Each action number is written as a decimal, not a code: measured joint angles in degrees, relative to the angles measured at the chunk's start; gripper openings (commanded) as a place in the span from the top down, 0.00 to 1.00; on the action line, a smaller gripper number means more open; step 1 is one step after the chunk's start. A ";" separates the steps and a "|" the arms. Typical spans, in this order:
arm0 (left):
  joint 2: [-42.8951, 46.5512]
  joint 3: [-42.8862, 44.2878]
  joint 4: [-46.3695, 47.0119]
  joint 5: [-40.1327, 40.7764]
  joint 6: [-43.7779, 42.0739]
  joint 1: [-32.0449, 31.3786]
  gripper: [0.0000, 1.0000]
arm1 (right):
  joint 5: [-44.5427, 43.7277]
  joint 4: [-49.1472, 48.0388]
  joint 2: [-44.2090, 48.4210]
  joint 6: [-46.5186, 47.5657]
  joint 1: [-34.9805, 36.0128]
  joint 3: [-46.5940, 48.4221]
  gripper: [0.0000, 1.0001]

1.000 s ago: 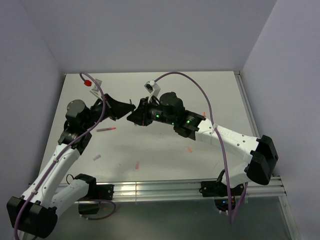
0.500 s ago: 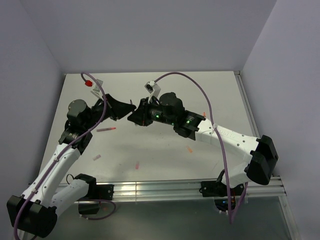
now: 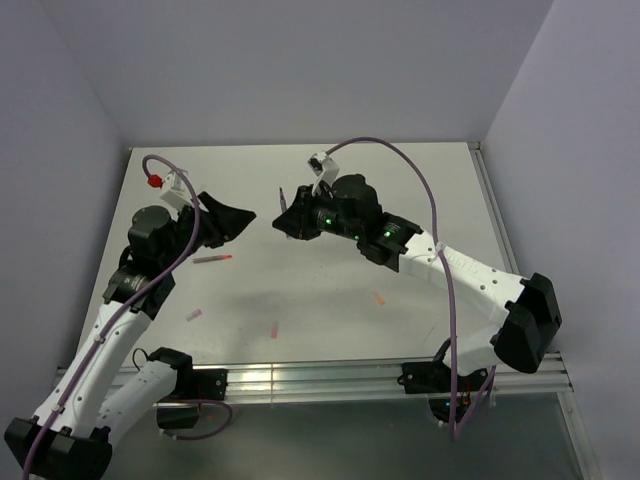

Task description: Insert the pens into the pen caps

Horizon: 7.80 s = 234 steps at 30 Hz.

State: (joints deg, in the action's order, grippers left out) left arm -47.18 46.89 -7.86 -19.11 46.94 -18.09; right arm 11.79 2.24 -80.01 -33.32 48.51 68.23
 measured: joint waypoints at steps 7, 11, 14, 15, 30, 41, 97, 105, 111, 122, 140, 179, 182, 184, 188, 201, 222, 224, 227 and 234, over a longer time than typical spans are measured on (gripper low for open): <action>1.49 3.89 -18.86 18.47 1.60 0.00 0.47 | 2.19 0.13 1.92 0.37 -1.46 -2.32 1.00; 2.86 4.24 -30.84 31.78 9.84 0.00 0.43 | 3.85 0.26 2.82 0.39 -2.25 -3.82 1.00; 6.12 1.03 -37.18 39.47 18.56 0.00 0.42 | 4.92 0.33 3.08 0.39 -3.98 -5.05 1.00; 6.86 -0.31 -38.95 40.87 21.03 0.00 0.43 | 5.01 0.37 3.08 0.37 -4.90 -5.29 1.00; 0.28 -12.20 -47.69 45.51 47.32 0.00 0.44 | 9.68 -0.20 3.52 -0.24 -11.47 -8.24 1.00; -6.34 -13.27 -47.67 43.93 57.09 0.87 0.47 | 11.82 -1.64 3.52 -0.50 -12.76 -8.79 1.00; -23.52 -12.76 -44.41 39.93 57.13 12.02 0.65 | 15.89 -2.73 3.48 -1.36 -16.33 -10.64 1.00; -28.11 -9.99 -45.64 39.69 52.28 12.02 1.00 | 16.35 -2.73 2.89 -1.33 -16.65 -10.64 1.00; -31.28 -7.15 -43.36 37.46 42.60 12.33 1.00 | 16.33 -2.73 2.80 -1.33 -16.70 -10.64 1.00; -27.08 11.19 -26.75 22.97 16.76 12.33 1.00 | 15.61 -5.07 4.70 -1.99 -15.19 -12.85 1.00; -11.52 5.70 7.43 -17.20 -2.45 7.89 1.00 | 13.11 -16.70 1.55 -7.41 6.58 -14.27 1.00; -8.04 0.33 23.06 -24.04 0.81 6.95 1.00 | 2.60 -13.55 0.79 -7.39 7.10 -7.45 1.00; -8.02 0.33 23.10 -24.22 0.81 6.95 1.00 | 2.60 -13.51 0.76 -7.45 6.95 -7.41 1.00; -8.02 0.33 23.08 -24.22 0.81 6.95 1.00 | 2.62 -13.51 0.76 -7.54 6.86 -7.41 1.00; -8.02 0.33 23.04 -24.22 0.81 6.95 1.00 | 2.67 -13.51 0.63 -7.58 6.84 -7.41 1.00; -8.02 0.33 22.95 -24.22 0.96 6.95 1.00 | 2.67 -13.49 -0.02 -7.76 6.82 -7.41 1.00; -7.32 0.33 22.75 -24.65 0.98 6.95 1.00 | 2.56 -13.44 -0.02 -7.78 6.56 -7.43 1.00; -7.30 0.33 22.75 -24.72 0.98 6.95 1.00 | 2.43 -13.42 -0.02 -7.76 6.56 -7.43 1.00; -7.28 0.33 22.75 -24.83 0.98 6.95 1.00 | 2.23 -13.31 -0.02 -7.76 6.45 -7.43 1.00; -7.28 0.33 22.73 -24.85 0.98 6.95 1.00 | 2.19 -13.25 0.00 -7.74 6.29 -7.43 1.00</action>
State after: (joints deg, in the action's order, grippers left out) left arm -54.46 47.22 14.87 -43.97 47.92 -11.14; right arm 13.98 -11.00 -80.01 -41.06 54.81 60.80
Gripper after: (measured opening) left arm 0.050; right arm 0.216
